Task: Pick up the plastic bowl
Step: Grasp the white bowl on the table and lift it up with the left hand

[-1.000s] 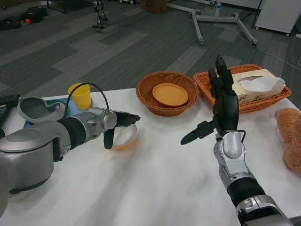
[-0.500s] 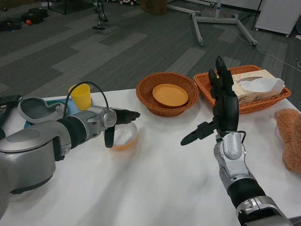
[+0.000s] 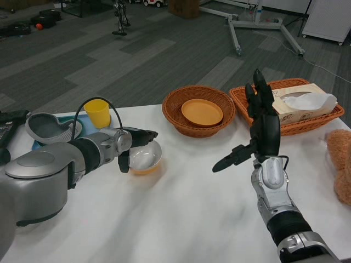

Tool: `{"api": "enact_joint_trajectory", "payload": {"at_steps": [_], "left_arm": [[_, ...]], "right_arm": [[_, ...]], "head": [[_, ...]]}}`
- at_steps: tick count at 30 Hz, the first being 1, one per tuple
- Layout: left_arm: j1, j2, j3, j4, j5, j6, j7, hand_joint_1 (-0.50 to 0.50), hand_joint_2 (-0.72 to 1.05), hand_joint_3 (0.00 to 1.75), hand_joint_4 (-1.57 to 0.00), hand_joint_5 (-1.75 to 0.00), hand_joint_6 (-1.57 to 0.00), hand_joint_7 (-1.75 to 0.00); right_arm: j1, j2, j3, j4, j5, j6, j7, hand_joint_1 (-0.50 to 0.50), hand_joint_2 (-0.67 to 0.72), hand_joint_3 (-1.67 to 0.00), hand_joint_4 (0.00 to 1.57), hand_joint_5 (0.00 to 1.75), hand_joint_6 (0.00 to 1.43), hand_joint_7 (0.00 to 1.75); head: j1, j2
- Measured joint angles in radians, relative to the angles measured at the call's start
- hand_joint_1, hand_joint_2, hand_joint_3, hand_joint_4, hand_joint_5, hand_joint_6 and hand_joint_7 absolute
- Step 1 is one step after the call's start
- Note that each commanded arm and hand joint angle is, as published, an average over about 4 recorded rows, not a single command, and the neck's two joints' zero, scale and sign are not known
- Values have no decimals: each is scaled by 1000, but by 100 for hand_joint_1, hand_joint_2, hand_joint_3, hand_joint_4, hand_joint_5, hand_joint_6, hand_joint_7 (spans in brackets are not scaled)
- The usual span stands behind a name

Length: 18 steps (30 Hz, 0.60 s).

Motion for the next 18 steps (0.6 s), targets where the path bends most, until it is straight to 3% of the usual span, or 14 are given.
{"api": "enact_joint_trajectory", "payload": {"at_steps": [18], "left_arm": [[0,-17,-102,2,-52,-6,9,12,60,9,0,0,0,-7]], "right_arm": [[0,2,15,16,15,0,0,-46,47,0,0,0,0,0]], "head": [[6,-8]]}}
